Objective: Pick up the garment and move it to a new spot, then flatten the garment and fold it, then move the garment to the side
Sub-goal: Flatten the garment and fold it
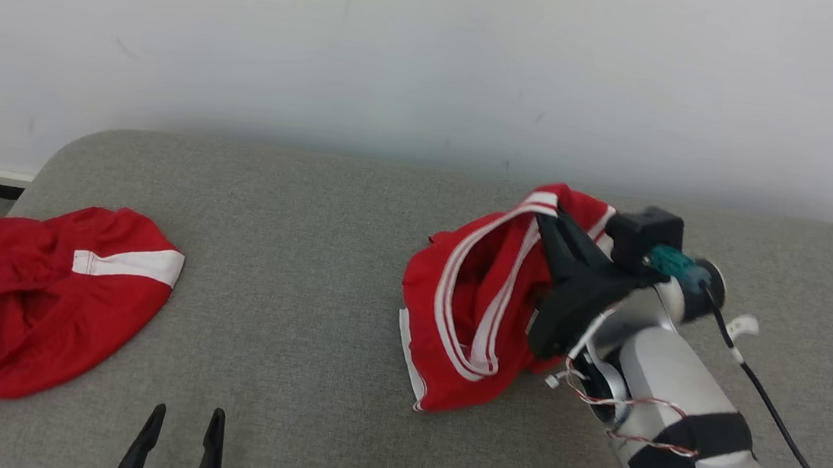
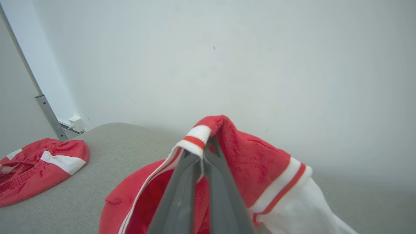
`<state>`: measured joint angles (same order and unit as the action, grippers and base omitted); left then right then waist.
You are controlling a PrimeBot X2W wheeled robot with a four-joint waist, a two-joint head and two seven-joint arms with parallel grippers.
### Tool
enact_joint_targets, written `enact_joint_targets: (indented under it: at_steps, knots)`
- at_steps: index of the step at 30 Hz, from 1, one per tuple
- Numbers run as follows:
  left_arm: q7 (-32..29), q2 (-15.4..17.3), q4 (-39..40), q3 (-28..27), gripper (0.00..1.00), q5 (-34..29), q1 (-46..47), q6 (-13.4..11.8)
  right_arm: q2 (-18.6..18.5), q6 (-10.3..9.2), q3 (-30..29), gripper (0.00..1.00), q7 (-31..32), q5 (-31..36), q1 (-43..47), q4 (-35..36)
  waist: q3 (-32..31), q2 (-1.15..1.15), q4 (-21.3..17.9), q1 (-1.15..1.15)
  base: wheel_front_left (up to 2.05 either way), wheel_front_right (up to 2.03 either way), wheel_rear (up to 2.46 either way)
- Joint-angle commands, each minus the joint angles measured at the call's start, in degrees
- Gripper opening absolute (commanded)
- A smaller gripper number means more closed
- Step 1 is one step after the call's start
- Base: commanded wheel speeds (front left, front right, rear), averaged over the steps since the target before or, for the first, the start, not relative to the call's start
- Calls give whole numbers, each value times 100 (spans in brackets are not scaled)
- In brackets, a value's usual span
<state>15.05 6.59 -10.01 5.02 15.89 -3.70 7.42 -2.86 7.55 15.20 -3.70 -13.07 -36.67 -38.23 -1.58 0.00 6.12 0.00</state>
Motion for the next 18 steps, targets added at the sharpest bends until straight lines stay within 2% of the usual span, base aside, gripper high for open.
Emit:
enact_joint_targets:
  at_steps: [1, 6, 7, 12, 14, 18]
  knots:
    - [19, 1, 35, -27, 100, -19, -61, 8, -4, -12, 271, 0, 92, -151, -223, 167, -7, 0, -37, 0, 0, 0, 0]
    - [20, -7, 69, -21, 100, -39, 28, 8, -4, -12, 1155, 0, 336, -938, -978, 628, 23, 0, -41, 0, 0, 0, 0]
    - [20, -7, 69, -21, 100, -39, 28, 8, -4, -12, 1155, 0, 336, -938, -978, 628, 23, 0, -41, 0, 0, 0, 0]
    - [20, -4, 73, 25, 100, -41, 114, 8, -5, -12, 1902, 0, 264, -1771, -1894, 879, 84, 0, 2, 0, 0, 0, 0]
    - [20, -7, 67, 40, 100, -45, 134, 8, -6, -12, 2082, 0, -19, -1957, -2494, 811, 108, 0, 33, 0, 0, 0, 0]
    - [20, 2, 64, 68, 100, -53, 144, 8, -6, -12, 1950, 0, -512, -2184, -3063, 533, 133, 0, 51, 0, 0, 0, 0]
